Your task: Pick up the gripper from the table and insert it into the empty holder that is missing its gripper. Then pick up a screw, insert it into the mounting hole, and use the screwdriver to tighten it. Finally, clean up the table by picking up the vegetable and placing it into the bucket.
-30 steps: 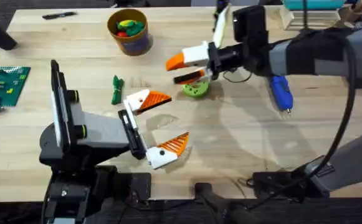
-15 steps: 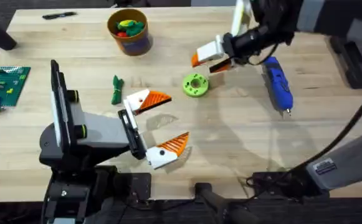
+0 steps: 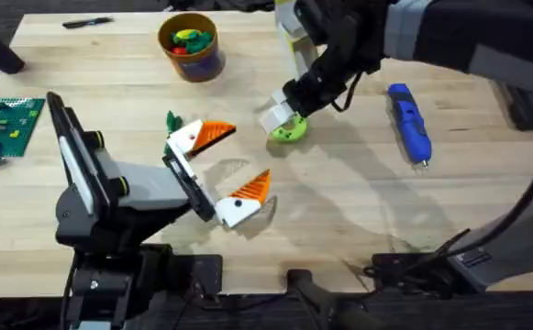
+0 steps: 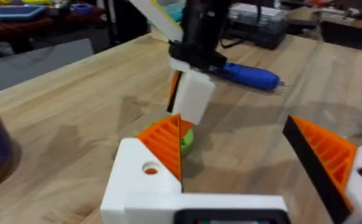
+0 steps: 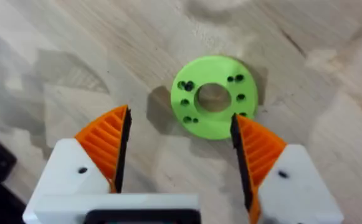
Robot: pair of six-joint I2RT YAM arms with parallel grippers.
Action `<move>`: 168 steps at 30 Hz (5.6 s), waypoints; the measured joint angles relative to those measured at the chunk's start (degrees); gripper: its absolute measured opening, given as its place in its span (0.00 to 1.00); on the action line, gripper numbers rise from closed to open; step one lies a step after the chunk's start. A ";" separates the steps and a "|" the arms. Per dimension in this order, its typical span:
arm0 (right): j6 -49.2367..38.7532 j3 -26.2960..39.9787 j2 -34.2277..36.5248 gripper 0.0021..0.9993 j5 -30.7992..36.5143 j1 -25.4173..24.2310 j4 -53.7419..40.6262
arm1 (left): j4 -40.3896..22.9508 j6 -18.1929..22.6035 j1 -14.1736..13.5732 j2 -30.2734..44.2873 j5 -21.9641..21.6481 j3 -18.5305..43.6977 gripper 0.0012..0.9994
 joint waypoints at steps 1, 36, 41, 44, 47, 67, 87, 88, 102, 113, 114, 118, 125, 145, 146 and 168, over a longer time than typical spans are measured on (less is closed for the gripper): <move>-0.04 0.00 0.00 0.86 1.09 0.61 0.46 | 0.16 0.00 0.00 0.02 -1.01 0.00 0.99; -2.84 0.00 4.11 0.32 8.46 5.17 6.99 | 1.01 0.00 0.00 0.02 -10.94 0.00 0.99; -2.86 0.00 4.55 0.33 8.48 5.17 7.63 | 1.01 0.00 0.00 0.02 -10.94 0.00 0.99; -2.86 0.00 5.69 0.33 8.48 5.17 7.61 | 1.01 0.00 0.00 0.02 -10.94 0.00 0.99; -2.85 0.02 6.03 0.33 8.52 5.17 7.63 | 1.01 -0.01 0.00 0.02 -10.94 0.00 0.99; -3.05 0.02 6.03 0.00 8.92 5.17 7.71 | 1.01 0.00 0.00 0.01 -10.94 0.00 0.99; -3.69 13.56 5.16 0.00 9.00 5.17 -7.98 | 1.01 0.00 0.00 0.02 -10.94 0.00 0.99; -3.72 14.69 5.11 0.00 9.00 5.17 -8.87 | 1.01 0.00 0.00 0.01 -10.94 0.00 0.99; -4.12 37.41 5.11 0.00 9.15 5.33 -25.15 | 0.89 0.00 0.00 0.02 -9.04 0.00 0.99; -4.11 46.49 5.11 0.00 9.16 13.46 -30.55 | 0.33 0.00 0.00 0.00 -3.92 0.00 0.99; -4.13 46.68 5.11 0.00 9.16 14.58 -30.57 | 0.21 0.00 0.00 0.02 -3.18 0.00 0.99; -4.13 46.82 5.11 0.00 9.14 19.18 -30.70 | -0.09 -0.02 0.00 0.00 -0.40 0.00 0.99; -4.11 46.82 5.11 0.00 9.14 25.02 -30.75 | -0.72 0.00 0.00 0.02 4.45 0.00 0.99; -4.07 46.82 5.11 0.00 9.14 27.35 -31.29 | -0.89 0.00 0.00 0.02 5.89 0.00 0.99; -4.07 46.82 5.11 0.00 9.15 27.35 -31.29 | -0.89 0.00 0.00 0.01 5.91 0.00 0.99; -4.07 46.93 8.61 0.00 9.16 27.77 -31.23 | -0.91 0.00 0.00 0.00 5.91 0.00 0.99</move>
